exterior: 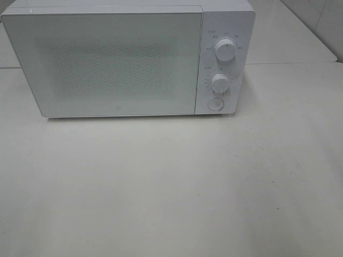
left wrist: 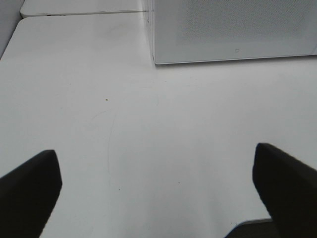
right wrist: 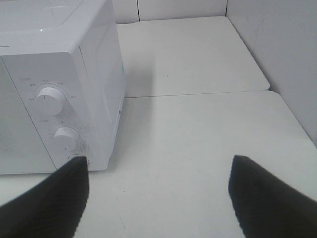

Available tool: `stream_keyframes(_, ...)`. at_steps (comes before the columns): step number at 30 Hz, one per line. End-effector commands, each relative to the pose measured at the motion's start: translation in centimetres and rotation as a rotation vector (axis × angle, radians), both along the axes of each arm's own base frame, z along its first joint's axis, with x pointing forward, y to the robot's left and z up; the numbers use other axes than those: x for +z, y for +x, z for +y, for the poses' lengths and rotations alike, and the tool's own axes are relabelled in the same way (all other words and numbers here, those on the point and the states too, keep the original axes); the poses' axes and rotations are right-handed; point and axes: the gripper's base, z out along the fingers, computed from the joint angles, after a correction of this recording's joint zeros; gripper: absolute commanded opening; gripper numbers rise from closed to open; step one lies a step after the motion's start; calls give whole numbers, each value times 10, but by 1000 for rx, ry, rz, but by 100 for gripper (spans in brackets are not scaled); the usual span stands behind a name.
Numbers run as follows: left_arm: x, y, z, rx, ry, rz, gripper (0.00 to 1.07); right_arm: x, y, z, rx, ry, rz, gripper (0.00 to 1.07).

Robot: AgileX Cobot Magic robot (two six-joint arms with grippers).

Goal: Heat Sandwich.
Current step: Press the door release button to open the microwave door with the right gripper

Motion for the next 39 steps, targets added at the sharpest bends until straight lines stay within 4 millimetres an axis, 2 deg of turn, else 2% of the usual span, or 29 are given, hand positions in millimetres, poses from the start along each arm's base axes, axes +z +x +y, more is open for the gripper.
stream_keyframes(1, 0, -3, 0, 3, -3, -31, 98, -4, 12, 0, -10, 21, -29, 76)
stream_keyframes(2, 0, -3, 0, 3, -3, -31, 98, -8, 21, 0, -10, 35, -40, 76)
stream_keyframes(10, 0, -3, 0, 3, -3, -31, 98, -28, 49, 3, 5, 67, -129, 76)
stream_keyframes(15, 0, -3, 0, 3, -3, -31, 98, -44, 56, 5, 17, 66, -147, 76)
stream_keyframes(18, 0, -3, 0, 3, -3, -31, 98, -60, 64, 5, 13, 59, -168, 76)
stream_keyframes(25, 0, -3, 0, 3, -3, -31, 98, -75, 76, -2, -71, 49, -210, 76)
stream_keyframes(30, 0, -3, 0, 3, -3, -31, 98, -89, 83, 15, -28, 19, -215, 76)
stream_keyframes(33, 0, -3, 0, 3, -3, -31, 98, -103, 87, 31, -13, -5, -196, 76)
stream_keyframes(39, 0, -3, 0, 3, -3, -31, 98, -123, 87, 56, -10, -10, -160, 76)
